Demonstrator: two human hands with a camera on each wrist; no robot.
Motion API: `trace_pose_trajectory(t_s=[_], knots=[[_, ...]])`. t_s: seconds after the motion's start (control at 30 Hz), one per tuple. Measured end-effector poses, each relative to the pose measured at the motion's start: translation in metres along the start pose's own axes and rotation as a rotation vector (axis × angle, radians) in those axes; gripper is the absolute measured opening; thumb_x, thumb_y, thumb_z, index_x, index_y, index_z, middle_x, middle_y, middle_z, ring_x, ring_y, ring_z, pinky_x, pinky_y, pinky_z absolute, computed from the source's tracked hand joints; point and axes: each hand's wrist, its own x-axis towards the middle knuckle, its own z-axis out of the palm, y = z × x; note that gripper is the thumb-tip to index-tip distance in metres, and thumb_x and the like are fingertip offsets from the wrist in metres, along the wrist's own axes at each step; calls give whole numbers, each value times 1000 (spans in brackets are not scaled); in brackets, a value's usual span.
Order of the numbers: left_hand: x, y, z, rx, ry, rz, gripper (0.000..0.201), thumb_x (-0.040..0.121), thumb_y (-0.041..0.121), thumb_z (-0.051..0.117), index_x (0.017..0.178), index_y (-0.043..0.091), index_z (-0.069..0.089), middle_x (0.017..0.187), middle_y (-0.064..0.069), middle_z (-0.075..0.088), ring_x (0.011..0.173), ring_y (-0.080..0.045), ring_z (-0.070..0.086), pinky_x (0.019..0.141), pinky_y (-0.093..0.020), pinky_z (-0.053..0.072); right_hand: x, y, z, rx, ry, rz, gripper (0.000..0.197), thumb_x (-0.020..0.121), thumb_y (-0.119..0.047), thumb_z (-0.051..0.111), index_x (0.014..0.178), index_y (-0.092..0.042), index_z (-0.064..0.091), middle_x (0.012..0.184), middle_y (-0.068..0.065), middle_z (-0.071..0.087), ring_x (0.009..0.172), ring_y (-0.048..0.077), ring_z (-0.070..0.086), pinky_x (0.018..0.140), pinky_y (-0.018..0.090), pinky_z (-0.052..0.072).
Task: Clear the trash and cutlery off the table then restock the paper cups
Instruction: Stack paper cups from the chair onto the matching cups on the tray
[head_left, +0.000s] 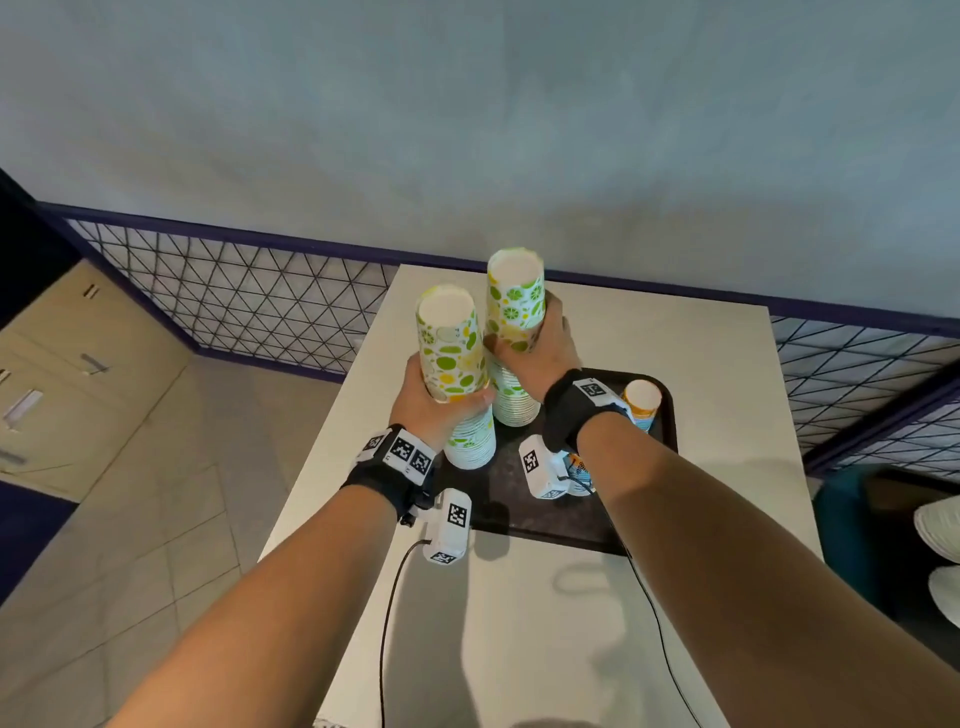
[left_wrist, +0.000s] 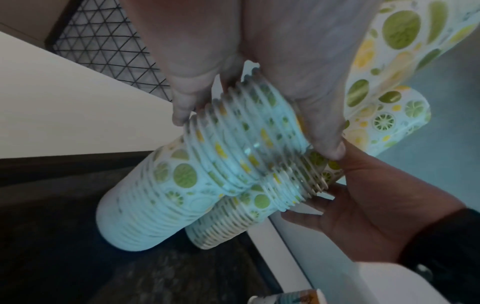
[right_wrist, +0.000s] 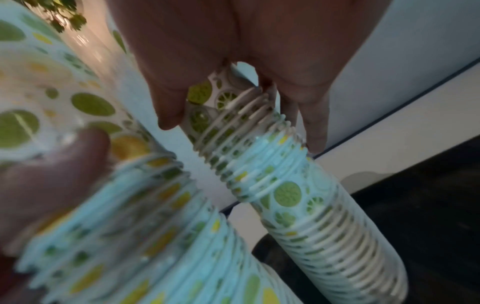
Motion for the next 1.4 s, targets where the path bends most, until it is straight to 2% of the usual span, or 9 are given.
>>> trace_pose_trajectory(t_s=[0.17, 0.47, 0.63, 0.77, 0.97, 1.07, 1.17, 1.3, 1.4], knots=[[12, -24, 1, 93, -73, -85, 121, 36, 71, 96, 139, 29, 46, 132, 5, 68, 121, -21, 66, 108, -52, 53, 3, 17, 5, -115, -55, 94, 92, 76, -49, 83, 147, -24, 30, 131, 8, 56, 121, 30, 58, 98, 40, 49], [10, -17, 0, 202, -98, -127, 114, 48, 54, 95, 145, 26, 43, 137, 2, 64, 126, -25, 63, 109, -48, 51, 2, 21, 7, -198, -78, 138, 90, 76, -49, 82, 145, -20, 32, 132, 8, 59, 123, 31, 58, 100, 43, 50], [-6, -11, -2, 234, -39, -189, 138, 47, 52, 98, 160, 19, 26, 153, -6, 55, 139, -29, 55, 115, -46, 46, -7, 13, -10, -230, -111, 175, 109, 77, -44, 83, 156, -20, 13, 148, 14, 47, 134, 35, 50, 105, 47, 47], [-36, -17, -10, 264, 2, -279, 102, 69, 35, 96, 150, 12, 39, 143, -14, 59, 127, -30, 61, 105, -41, 49, -37, 10, -47, -158, -65, 131, 102, 81, -38, 81, 158, -22, 16, 155, 13, 42, 138, 32, 47, 111, 42, 42], [-107, -36, 8, 259, -224, -244, 72, 42, 59, 86, 98, 20, 63, 91, 1, 68, 84, -18, 65, 81, -38, 52, -112, 44, -127, -34, 9, 98, 82, 79, -50, 78, 146, -37, 32, 146, -5, 50, 118, 17, 61, 97, 36, 55], [-145, -44, 39, 273, -327, -183, 64, 51, 60, 87, 102, 27, 66, 96, 1, 68, 87, -17, 67, 85, -36, 53, -159, 71, -173, 80, 62, 129, 74, 83, -37, 81, 144, -29, 41, 135, -8, 53, 114, 11, 58, 83, 14, 51], [-170, -43, 85, 274, -424, -144, 62, 56, 60, 86, 107, 32, 65, 102, 1, 65, 88, -25, 72, 81, -34, 54, -207, 108, -220, 164, 129, 162, 65, 83, -27, 82, 138, -26, 48, 131, -8, 56, 113, 10, 61, 85, 17, 53], [-196, -26, 168, 286, -579, -41, 50, 62, 55, 87, 106, 47, 64, 102, 3, 65, 74, -6, 65, 78, -30, 56, -265, 174, -277, 94, 250, 205, 56, 81, -22, 84, 126, -31, 52, 123, -11, 60, 110, 13, 64, 80, 17, 55], [-212, -6, 232, 299, -677, 41, 44, 74, 37, 92, 106, 47, 64, 102, 5, 65, 71, -2, 63, 75, -24, 56, -305, 217, -319, 22, 328, 255, 53, 82, -24, 84, 127, -21, 55, 121, -4, 63, 107, 18, 66, 76, 10, 52]])
